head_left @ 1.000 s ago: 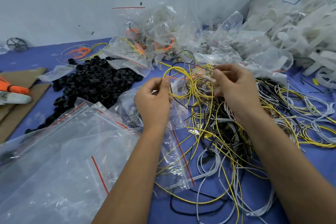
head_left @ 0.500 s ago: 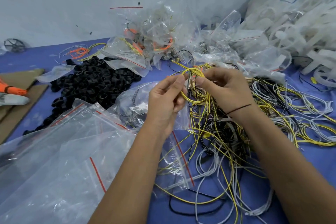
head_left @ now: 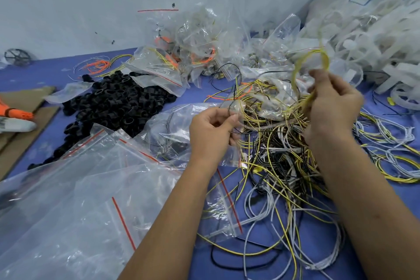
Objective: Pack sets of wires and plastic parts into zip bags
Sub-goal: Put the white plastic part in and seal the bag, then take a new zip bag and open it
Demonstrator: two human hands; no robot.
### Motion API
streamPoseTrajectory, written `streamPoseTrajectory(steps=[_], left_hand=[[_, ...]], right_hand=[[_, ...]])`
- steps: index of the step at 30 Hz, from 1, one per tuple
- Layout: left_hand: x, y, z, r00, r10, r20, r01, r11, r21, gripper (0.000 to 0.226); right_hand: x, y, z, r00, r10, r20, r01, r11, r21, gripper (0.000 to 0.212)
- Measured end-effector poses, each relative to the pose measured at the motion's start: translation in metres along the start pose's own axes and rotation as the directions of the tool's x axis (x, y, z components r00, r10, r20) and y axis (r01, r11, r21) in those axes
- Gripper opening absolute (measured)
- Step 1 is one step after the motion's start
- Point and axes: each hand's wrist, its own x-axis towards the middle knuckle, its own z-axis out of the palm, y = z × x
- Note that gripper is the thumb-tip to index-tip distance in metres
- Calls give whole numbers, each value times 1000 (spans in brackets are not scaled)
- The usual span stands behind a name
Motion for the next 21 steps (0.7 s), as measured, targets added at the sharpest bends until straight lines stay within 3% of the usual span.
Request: streamPoseTrajectory(steps=[3,5,7,9,12,14,17,19,21], left_hand=[[0,-1,-1,999,38,-2,-38,994,99,6],[-3,-1,2,980,168,108,-191,947,258,3],[-10,3,6,915,305,266,-386,853,352,18],[-14,6,8,872,369,323,-466,826,317,37],[-12,8,0,872,429,237,-481,843,241,32],[-8,7,-5,871,463,161,-486,768,417,30],[-3,6,-9,919,388,69,-330,661,673,8],[-2,2,-9,952,291,95,-261,607,751,36],[-2,1,-9,964,245,107,-235,587,775,48]], right_hand=[[5,-4,-4,985,-45,-169,48,999,15,19],[4,-4,-4,978,-88,-191,94,995,24,15],[1,-4,-2,976,-140,-166,145,989,20,5],[-2,-4,0,975,-192,-116,195,981,18,10],[-7,-6,3,975,-214,-55,215,977,8,12],[-10,-5,5,978,-208,-25,209,978,6,10],[-13,-3,8,978,-205,40,204,979,29,5],[-16,-3,9,975,-198,105,192,979,64,7],[-19,-4,10,962,-206,180,191,977,99,10]])
